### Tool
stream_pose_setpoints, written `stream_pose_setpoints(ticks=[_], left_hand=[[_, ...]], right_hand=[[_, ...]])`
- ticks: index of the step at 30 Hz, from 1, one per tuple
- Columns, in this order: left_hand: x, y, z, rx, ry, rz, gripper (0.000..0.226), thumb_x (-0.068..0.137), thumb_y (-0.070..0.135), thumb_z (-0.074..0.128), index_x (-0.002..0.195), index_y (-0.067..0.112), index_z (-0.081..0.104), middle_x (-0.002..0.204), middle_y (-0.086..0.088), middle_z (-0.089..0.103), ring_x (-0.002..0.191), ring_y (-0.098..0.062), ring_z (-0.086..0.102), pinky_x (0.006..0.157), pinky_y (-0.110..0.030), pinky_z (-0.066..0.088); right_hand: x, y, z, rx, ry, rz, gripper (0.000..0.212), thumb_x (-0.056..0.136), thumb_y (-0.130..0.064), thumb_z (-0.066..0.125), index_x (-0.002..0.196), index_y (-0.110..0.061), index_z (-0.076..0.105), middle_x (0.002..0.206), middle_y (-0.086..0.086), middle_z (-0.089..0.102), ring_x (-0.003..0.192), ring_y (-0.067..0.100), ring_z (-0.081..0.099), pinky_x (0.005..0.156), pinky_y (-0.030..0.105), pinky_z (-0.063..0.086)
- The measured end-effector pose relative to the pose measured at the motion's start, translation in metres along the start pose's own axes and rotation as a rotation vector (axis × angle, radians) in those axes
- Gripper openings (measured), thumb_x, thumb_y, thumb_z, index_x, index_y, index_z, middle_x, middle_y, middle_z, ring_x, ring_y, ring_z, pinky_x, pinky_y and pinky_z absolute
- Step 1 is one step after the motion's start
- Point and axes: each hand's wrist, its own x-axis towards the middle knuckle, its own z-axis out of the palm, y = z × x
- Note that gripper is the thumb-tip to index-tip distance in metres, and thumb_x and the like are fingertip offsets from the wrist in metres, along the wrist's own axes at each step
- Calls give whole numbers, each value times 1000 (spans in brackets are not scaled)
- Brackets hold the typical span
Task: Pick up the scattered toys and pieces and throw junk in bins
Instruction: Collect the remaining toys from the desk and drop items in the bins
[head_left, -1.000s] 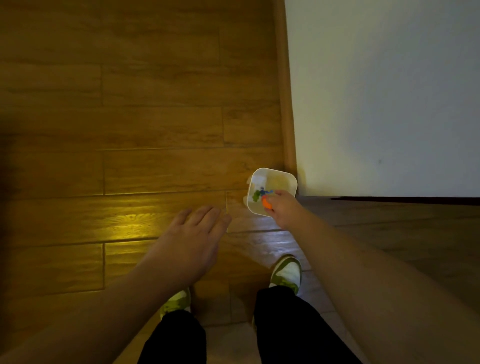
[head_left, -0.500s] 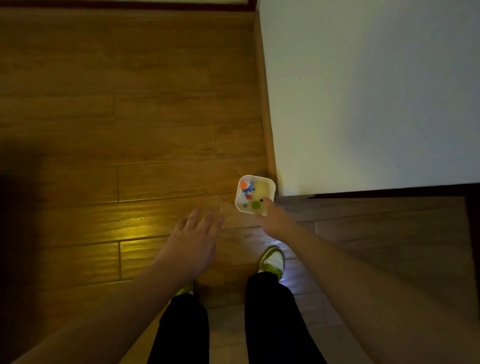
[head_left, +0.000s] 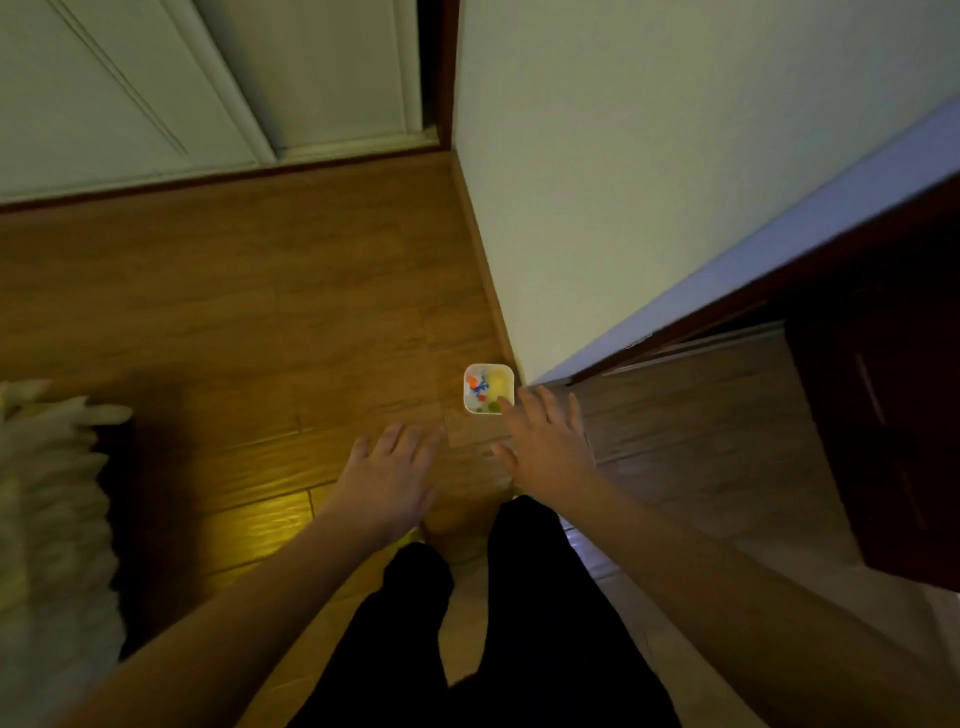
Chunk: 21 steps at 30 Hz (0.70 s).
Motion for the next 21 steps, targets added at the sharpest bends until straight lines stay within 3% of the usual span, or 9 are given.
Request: stream_pose_setpoints(ticks=[6,9,12,15,21], left_hand=[[-57,1,-46,50,158,118,64,96,53,35,151,23,20,154,-3,30,142,-27,25,108,-50,30],[-62,16,-62,72,146,195,63,97,54,32,151,26,15,156,-2,26,143,-25,22,109,-48,28],[-60,44,-74,137,189,313,62,96,53,35,150,24,22,152,-4,34,140,-25,30,104,-47,35],[-52,78,-89,223,224,449,61,96,51,38,148,22,26,150,-5,37,138,-25,33,101,-47,38],[-42,161,-119,387,240,651,60,98,50,33,149,22,21,153,-5,29,140,-25,27,106,-46,34]], right_hand=[[-68,-28,-61,102,171,62,69,90,-56,17,144,-18,37,144,12,45,134,32,39,111,47,30],[-95,-28,-72,145,221,138,57,93,-52,30,138,-19,43,133,9,53,124,27,48,105,41,38],[-127,-15,-76,165,243,271,56,92,-53,30,131,-17,48,124,10,57,115,29,54,99,43,42],[-163,1,-78,198,271,405,50,94,-51,41,130,-18,49,125,10,57,118,30,53,102,44,39],[-244,41,-63,316,323,649,53,98,-54,34,140,-22,39,142,6,46,134,24,41,112,44,30]])
